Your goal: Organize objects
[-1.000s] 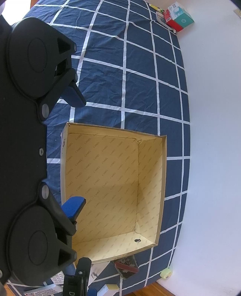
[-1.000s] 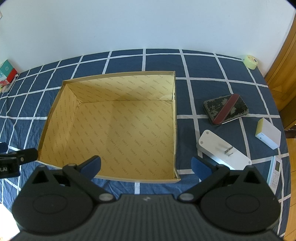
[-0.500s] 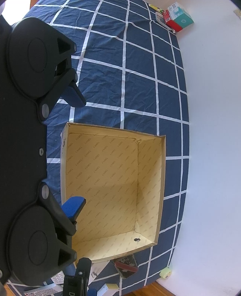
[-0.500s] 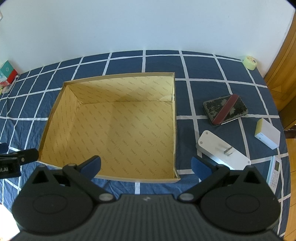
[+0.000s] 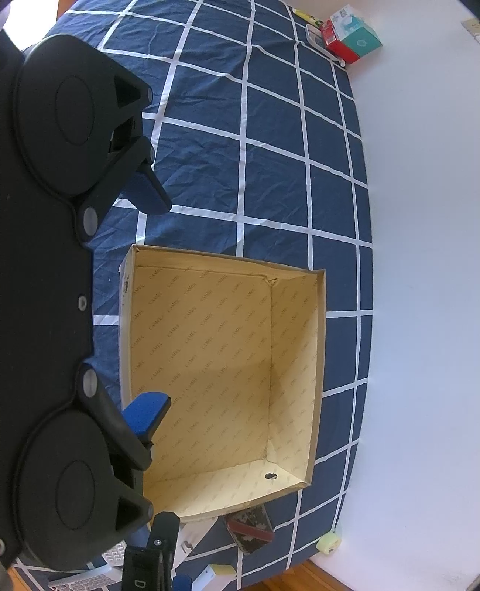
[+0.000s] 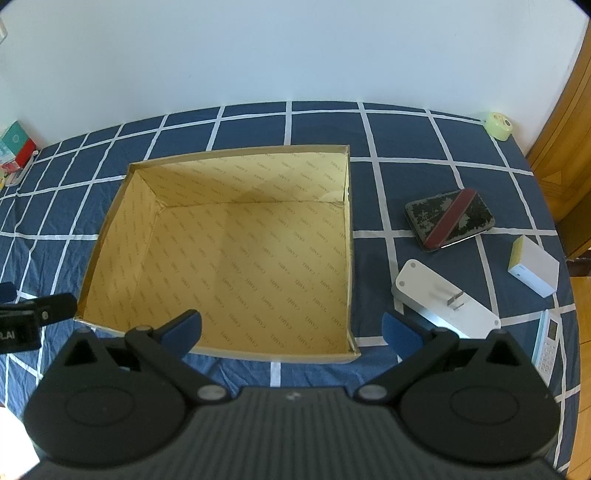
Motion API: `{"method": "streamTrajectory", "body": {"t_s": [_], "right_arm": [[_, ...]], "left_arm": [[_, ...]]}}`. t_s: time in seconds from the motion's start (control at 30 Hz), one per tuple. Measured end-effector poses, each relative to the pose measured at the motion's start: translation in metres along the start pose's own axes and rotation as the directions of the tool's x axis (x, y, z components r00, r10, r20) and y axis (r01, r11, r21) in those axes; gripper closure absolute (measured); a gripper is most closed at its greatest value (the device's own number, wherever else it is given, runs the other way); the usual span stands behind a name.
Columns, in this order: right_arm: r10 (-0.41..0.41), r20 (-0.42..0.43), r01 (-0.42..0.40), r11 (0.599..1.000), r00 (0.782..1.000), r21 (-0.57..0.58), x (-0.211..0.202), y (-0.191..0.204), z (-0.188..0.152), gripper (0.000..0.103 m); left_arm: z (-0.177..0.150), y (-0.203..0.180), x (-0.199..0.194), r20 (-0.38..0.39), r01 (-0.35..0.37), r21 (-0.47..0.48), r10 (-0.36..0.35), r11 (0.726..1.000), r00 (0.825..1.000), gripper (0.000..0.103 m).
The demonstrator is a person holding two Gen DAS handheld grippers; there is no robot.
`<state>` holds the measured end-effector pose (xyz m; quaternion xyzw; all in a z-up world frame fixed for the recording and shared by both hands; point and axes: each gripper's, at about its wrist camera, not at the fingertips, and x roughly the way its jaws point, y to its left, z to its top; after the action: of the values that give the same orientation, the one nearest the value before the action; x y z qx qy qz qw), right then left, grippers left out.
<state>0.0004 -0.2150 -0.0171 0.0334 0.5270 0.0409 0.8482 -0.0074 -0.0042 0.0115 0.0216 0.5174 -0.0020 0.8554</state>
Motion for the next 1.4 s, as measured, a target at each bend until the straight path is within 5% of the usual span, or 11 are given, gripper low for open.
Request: {"method": "streamTrajectory", "body": {"t_s": [0.73,1.4], "right_arm": [[-0.038,0.031,0.034,0.993,0.999,0.112,-0.02,-0.042,-0.014,0.0],[-0.104,0.046,0.086,0.951,0.993,0.296,-0.036,-0.198,-0.032,0.0]], "left_arm": [[0.004,-0.041,-0.006,0.0,0.062,0.108,-0.063,0.992,0.998,0.0],[0.011,-0.21,0.011,-0.064,0.176,0.303,-0.164,0.937,0.984,0.0]]}}
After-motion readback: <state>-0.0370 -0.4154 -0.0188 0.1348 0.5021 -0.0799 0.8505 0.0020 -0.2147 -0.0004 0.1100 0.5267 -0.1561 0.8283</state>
